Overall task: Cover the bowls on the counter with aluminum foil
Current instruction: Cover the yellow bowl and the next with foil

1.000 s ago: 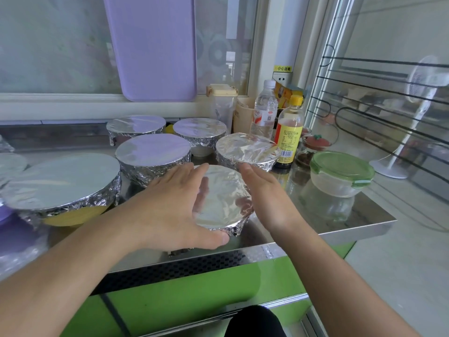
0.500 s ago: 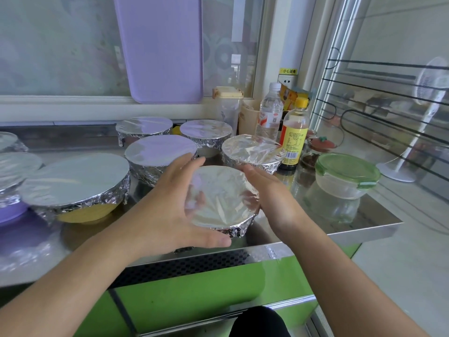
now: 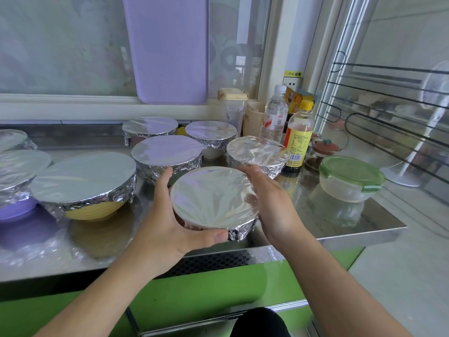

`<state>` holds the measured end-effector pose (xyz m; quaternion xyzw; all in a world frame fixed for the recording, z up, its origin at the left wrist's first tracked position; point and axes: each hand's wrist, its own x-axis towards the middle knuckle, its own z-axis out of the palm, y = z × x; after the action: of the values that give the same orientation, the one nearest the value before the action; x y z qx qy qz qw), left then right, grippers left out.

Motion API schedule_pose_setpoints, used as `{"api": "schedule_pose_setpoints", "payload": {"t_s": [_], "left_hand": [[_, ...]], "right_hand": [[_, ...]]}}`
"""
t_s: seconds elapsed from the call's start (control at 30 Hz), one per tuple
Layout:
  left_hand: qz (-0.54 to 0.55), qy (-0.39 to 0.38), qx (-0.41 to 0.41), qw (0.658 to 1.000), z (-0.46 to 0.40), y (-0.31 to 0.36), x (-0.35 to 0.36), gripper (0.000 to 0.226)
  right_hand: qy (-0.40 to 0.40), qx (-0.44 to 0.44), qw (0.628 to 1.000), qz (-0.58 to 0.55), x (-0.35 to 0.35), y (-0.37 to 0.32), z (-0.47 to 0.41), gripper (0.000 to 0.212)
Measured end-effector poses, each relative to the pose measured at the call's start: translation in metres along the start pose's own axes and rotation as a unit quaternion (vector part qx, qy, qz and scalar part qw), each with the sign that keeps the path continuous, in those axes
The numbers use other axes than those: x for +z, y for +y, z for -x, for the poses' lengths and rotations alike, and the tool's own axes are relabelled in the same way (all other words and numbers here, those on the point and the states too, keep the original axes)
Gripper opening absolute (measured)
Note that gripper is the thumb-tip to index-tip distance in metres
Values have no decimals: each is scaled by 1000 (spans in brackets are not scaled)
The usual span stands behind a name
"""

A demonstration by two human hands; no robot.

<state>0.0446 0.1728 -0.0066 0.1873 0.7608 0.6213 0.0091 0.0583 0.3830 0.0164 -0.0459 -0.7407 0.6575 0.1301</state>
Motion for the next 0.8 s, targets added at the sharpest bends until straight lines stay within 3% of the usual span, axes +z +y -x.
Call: {"api": "schedule_pose_setpoints", "payload": {"t_s": [0.1, 0.2, 0.23, 0.3, 0.53, 0.63, 0.8], "left_hand": [[23, -8, -9, 1000, 2, -5, -3, 160], [35, -6, -6, 999, 5, -4, -2, 159], [42, -3, -7, 999, 6, -3, 0, 159], [51, 7, -7, 999, 7, -3, 4, 159], [64, 45, 22, 997, 3, -10, 16, 163], [62, 33, 27, 997, 0, -16, 16, 165], [28, 13, 41, 999, -5, -16, 15, 130]], "right_hand": [[-95, 14, 991, -94, -11, 2, 7, 38], [-198, 3, 978, -73, -30, 10, 11, 111], [-228, 0, 973, -46, -35, 13, 11, 129], [-265, -12, 964, 21, -39, 9, 14, 144], [-205, -59, 975, 53, -31, 15, 18, 136], [-195, -73, 978, 35, -27, 15, 21, 118], [-192, -66, 978, 48, -25, 23, 18, 105]]}}
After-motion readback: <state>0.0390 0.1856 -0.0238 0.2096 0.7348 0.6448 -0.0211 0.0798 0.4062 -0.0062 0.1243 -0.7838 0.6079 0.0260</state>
